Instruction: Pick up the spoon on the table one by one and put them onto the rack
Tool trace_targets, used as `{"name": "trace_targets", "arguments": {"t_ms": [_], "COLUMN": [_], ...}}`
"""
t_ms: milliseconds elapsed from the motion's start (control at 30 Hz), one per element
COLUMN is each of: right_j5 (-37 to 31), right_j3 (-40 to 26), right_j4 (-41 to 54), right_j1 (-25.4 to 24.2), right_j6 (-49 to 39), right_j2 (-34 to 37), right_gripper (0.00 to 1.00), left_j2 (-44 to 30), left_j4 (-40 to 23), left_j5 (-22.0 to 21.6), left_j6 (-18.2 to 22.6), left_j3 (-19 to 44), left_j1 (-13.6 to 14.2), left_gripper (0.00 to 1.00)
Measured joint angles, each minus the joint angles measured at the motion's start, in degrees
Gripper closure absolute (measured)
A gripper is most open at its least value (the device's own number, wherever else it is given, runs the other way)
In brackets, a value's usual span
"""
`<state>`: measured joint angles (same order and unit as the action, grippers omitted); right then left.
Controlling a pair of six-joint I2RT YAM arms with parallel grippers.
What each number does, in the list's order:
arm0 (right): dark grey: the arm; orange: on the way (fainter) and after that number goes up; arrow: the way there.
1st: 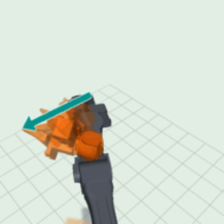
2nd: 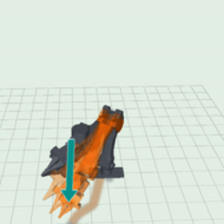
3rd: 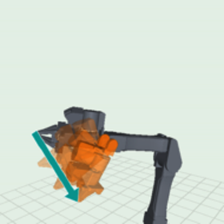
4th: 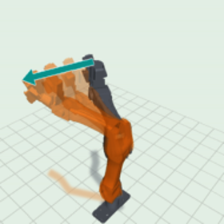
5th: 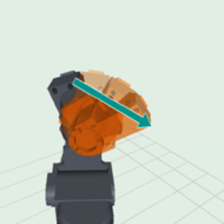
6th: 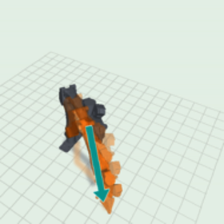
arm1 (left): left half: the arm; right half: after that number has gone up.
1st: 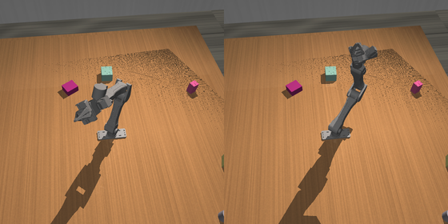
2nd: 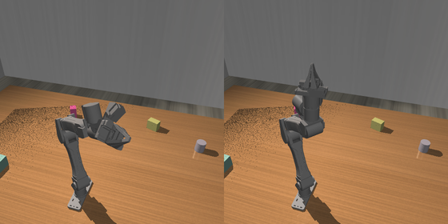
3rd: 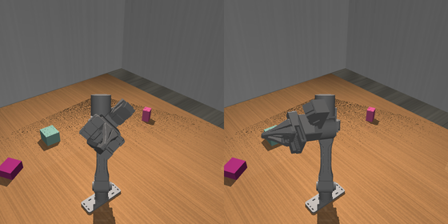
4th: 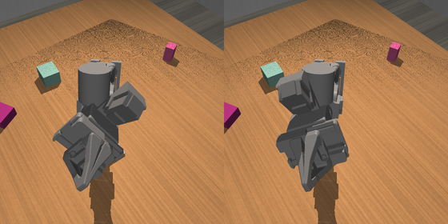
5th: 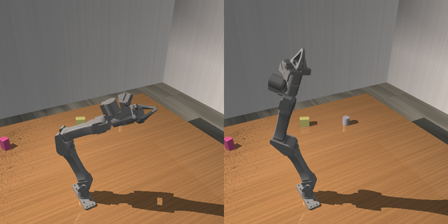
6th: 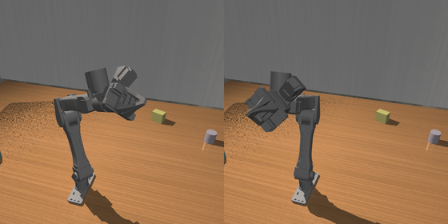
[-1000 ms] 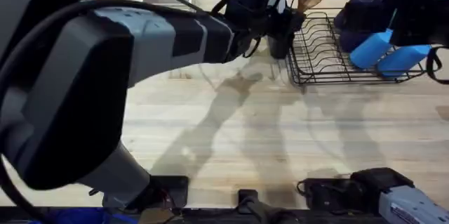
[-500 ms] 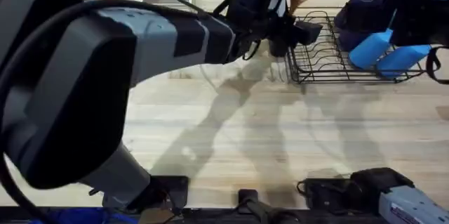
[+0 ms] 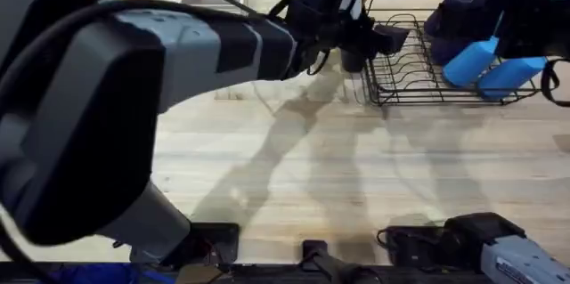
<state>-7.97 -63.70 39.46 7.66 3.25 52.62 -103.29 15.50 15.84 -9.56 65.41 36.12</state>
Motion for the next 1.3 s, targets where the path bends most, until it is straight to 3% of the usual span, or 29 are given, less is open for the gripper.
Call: {"name": "trace_targets", "arguments": {"t_ms": [367, 567, 900, 933, 967, 1133, 1300], "right_j5": [0.02, 0.02, 0.02, 0.02, 0.00, 0.01, 0.02], "right_j3": [0.00, 0.00, 0.00, 0.00, 0.00, 0.00, 0.00], "right_j4": [0.00, 0.00, 0.00, -0.02, 0.00, 2.25, 4.74], "right_j1": [-0.02, 0.00, -0.02, 0.00, -0.02, -0.01, 0.00], "right_j6": [0.00, 0.00, 0.00, 0.00, 0.02, 0.01, 0.18], "right_j2": [0.00, 0.00, 0.00, 0.00, 0.00, 0.00, 0.00], "right_gripper": [0.010, 0.010, 0.010, 0.010, 0.010, 0.010, 0.010], "left_j2": [8.48, 12.09, 24.43, 26.08, 31.16, 38.11, 43.91], "left_j4": [-9.57, -16.45, -26.73, -27.84, -31.89, -40.17, -50.11], "left_j5": [-0.12, -2.64, -12.12, -13.45, -17.82, -22.13, -24.44], "left_j6": [0.22, 2.02, 5.77, 5.87, 6.19, 6.37, 6.43], "left_j3": [0.00, 0.00, 0.00, 0.00, 0.00, 0.00, 0.00], "left_j1": [0.00, 0.00, 0.00, 0.00, -0.15, -2.34, -7.08], "left_gripper": [0.006, 0.005, 0.006, 0.006, 0.006, 0.008, 0.008]}}
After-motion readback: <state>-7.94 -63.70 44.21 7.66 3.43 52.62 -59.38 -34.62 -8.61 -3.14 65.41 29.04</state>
